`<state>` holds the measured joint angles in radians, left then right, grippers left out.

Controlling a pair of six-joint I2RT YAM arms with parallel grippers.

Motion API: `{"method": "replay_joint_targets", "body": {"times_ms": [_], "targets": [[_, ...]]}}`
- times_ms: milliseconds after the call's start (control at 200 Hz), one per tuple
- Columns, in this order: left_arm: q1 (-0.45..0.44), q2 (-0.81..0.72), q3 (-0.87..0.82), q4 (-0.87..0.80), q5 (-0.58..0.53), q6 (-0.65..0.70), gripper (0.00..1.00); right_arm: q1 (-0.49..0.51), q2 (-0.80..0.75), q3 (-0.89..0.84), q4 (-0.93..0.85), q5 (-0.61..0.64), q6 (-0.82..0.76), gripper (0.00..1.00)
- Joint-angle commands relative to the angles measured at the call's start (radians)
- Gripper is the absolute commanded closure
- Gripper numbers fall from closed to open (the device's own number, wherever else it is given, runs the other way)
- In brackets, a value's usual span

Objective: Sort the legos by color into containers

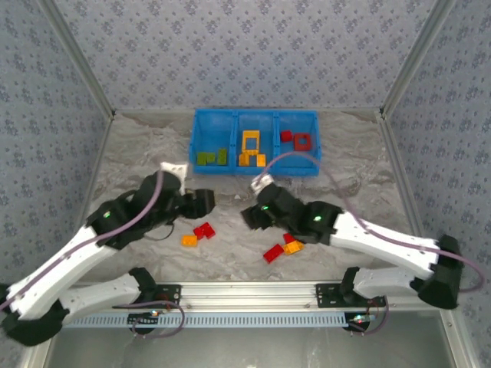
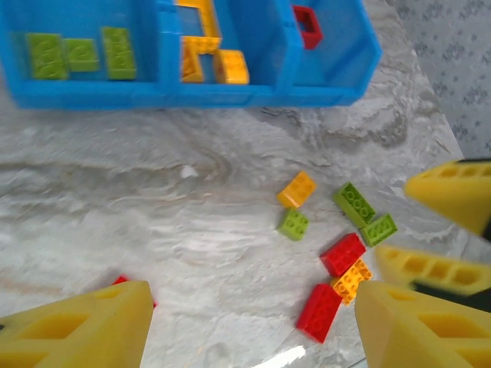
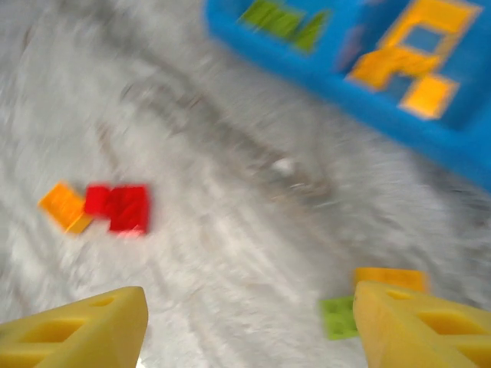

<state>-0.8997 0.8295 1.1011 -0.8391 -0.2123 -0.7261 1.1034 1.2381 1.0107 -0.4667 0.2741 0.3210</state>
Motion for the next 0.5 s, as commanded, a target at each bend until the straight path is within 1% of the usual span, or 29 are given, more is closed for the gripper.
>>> {"method": "replay_joint_targets", "body": {"times_ms": [0,110,175,285,315,495], "targets": [[-0.004,-0.137,-0.057,-0.106,-0.090,-0.103,0.29,0.030,0.168,0.005,0.049,-0.150,-0.102,0.24],[-0.004,-0.235,-0.092,-0.139,-0.085,-0.121,0.29,0.063,0.350,0.074,0.053,-0.157,-0.097,0.22],[-0.004,-0.284,-0.108,-0.132,-0.057,-0.109,0.29,0.079,0.436,0.119,0.061,-0.158,-0.064,0.22],[-0.004,-0.349,-0.119,-0.146,-0.017,-0.090,0.29,0.084,0.540,0.173,0.077,-0.178,-0.025,0.19],[-0.004,-0.363,-0.115,-0.158,-0.009,-0.084,0.29,0.084,0.568,0.222,0.076,-0.185,-0.016,0.19],[-0.004,-0.420,-0.074,-0.246,-0.037,-0.077,0.28,0.089,0.705,0.319,0.072,-0.198,0.021,0.19]]}}
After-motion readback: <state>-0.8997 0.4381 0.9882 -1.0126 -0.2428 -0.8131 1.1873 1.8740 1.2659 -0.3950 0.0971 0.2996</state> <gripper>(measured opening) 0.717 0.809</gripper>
